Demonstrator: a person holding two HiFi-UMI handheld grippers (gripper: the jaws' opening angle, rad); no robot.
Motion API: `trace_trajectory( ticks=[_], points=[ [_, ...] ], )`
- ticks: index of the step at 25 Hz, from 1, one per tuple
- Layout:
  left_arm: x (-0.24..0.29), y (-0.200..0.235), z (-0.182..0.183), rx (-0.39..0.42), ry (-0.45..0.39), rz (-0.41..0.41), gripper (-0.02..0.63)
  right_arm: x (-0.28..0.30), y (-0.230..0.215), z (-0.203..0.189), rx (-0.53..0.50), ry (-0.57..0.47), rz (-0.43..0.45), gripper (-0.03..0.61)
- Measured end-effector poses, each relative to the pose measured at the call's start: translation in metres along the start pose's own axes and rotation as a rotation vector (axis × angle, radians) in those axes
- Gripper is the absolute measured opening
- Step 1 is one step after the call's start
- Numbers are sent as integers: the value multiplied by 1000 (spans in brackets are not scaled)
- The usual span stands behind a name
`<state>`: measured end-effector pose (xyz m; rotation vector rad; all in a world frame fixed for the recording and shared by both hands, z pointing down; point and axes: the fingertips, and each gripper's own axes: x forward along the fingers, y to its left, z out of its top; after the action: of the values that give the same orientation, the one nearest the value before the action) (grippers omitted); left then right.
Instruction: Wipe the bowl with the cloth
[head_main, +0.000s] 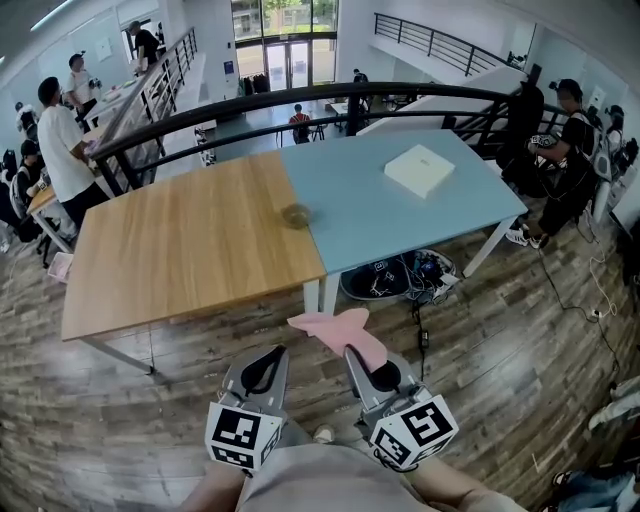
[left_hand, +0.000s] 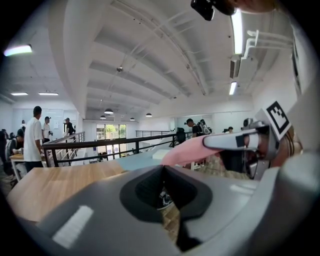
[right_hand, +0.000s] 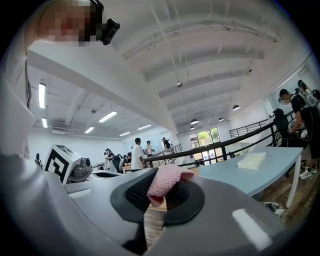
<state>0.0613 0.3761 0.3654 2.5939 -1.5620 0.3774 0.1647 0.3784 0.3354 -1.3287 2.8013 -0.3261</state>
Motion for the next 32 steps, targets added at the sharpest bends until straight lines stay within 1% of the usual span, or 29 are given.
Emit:
trace_trajectory(
  ticks=[10,12,15,21,32],
  points=[
    [1,0,-4,-7,11,31,2,0,-7,1,8,7,21,17],
    [4,2,-3,-12,5,28,2,3,-11,1,7,5,18,17],
    [10,1,-1,-17,-11,17,2,8,-17,3,32,-13,14,17],
    [24,4,-5,-16,-6,8,2,17,-25,2,43,-25,16,17],
    [43,45,-11,-40,1,14,2,58,-37,1,43,-22,-6,17]
  ],
)
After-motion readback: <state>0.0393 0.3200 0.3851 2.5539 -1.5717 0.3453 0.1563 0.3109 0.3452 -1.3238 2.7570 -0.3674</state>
